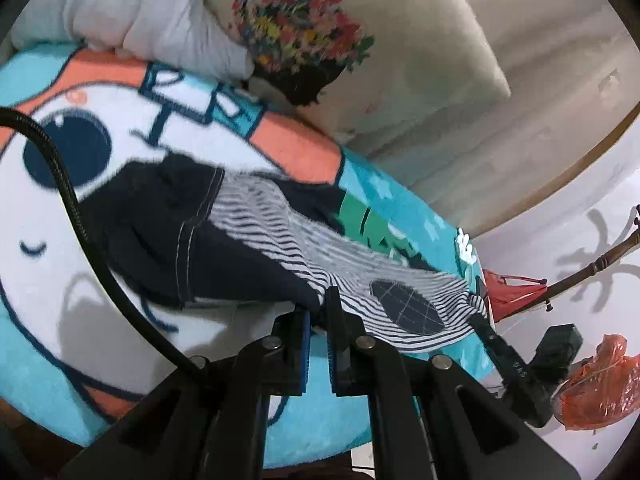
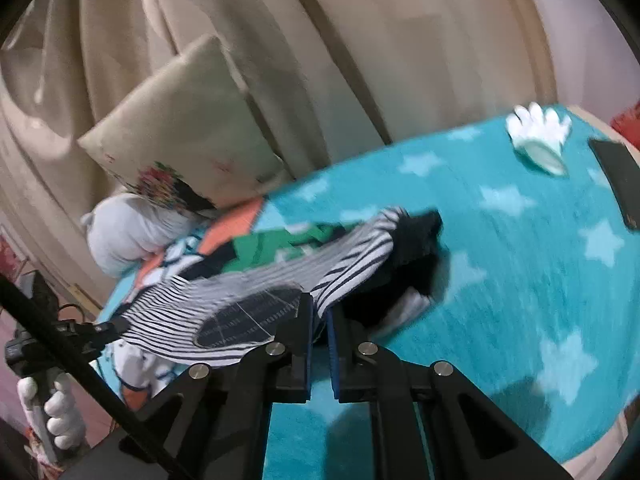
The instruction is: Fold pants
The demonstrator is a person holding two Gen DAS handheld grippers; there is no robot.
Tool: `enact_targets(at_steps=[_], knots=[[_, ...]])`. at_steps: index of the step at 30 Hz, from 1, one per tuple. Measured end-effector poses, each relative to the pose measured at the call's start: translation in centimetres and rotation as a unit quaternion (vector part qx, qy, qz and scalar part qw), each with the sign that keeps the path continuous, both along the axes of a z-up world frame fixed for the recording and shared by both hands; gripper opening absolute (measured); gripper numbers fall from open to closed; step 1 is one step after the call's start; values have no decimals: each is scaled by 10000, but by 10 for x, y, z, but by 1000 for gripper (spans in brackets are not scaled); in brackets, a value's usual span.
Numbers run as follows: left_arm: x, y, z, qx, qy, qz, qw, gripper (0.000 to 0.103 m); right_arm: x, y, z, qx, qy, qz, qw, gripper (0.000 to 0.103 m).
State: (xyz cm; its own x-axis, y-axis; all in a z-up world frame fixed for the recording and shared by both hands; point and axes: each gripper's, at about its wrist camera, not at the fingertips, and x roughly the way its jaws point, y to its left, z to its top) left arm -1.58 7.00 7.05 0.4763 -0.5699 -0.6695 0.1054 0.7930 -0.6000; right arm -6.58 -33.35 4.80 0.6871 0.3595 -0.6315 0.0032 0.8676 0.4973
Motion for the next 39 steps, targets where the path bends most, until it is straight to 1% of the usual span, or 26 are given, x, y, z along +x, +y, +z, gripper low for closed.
enact_targets(at_steps=[4, 8, 13, 18, 21, 22, 24, 26, 27, 28, 29, 30, 31, 32, 33, 34, 36, 39], knots=[[15, 2, 16, 92, -184, 68, 9998, 6, 12, 2, 22, -128, -282, 65, 9995, 6], [43, 0, 24, 275, -262, 159, 9992, 6, 40, 8, 38, -359, -499, 163, 9980, 6], [89, -11, 26, 693, -259, 198, 9971, 6, 82, 15, 39, -498, -492, 281, 9971, 5], [139, -27, 24, 1189, -409, 253, 9917, 7, 147, 23, 23, -715, -234, 317, 9967, 5], [163, -33, 10, 1465, -394, 250, 9881, 8, 186, 28, 3, -863, 45, 271, 9959, 5], [168, -33, 5, 1476, -320, 247, 9882, 11, 197, 29, -6, -888, 163, 246, 9956, 5], [173, -31, -5, 1369, -201, 167, 9902, 16, 218, 27, -23, -913, 420, 177, 9948, 5], [172, -28, -7, 1330, -209, 122, 9908, 22, 235, 25, -38, -980, 627, 93, 9932, 5], [170, -27, -7, 1318, -216, 96, 9910, 29, 239, 23, -43, -975, 679, 77, 9929, 6], [164, -24, -3, 1211, -248, 35, 9923, 35, 244, 22, -47, -968, 718, 27, 9927, 10], [158, -22, 1, 1130, -294, -14, 9932, 37, 247, 18, -50, -935, 757, -72, 9927, 13], [151, -19, 7, 1065, -365, -60, 9936, 39, 247, 14, -50, -876, 768, -94, 9931, 23], [140, -15, 15, 1048, -469, -79, 9934, 44, 245, 9, -47, -780, 743, -130, 9941, 30], [131, -10, 22, 1037, -553, -62, 9931, 48, 240, 5, -42, -738, 668, -177, 9949, 41], [122, -5, 28, 1026, -645, -11, 9926, 56, 233, 1, -34, -713, 547, -236, 9957, 50], [108, 4, 35, 1037, -763, 83, 9916, 62, 224, -3, -26, -695, 434, -283, 9962, 53], [88, 17, 38, 1154, -832, 270, 9895, 68, 204, -10, -15, -643, 311, -293, 9970, 53], [66, 40, 25, 1355, -641, 574, 9870, 69, 158, -21, -3, -501, 248, -211, 9982, 61]])
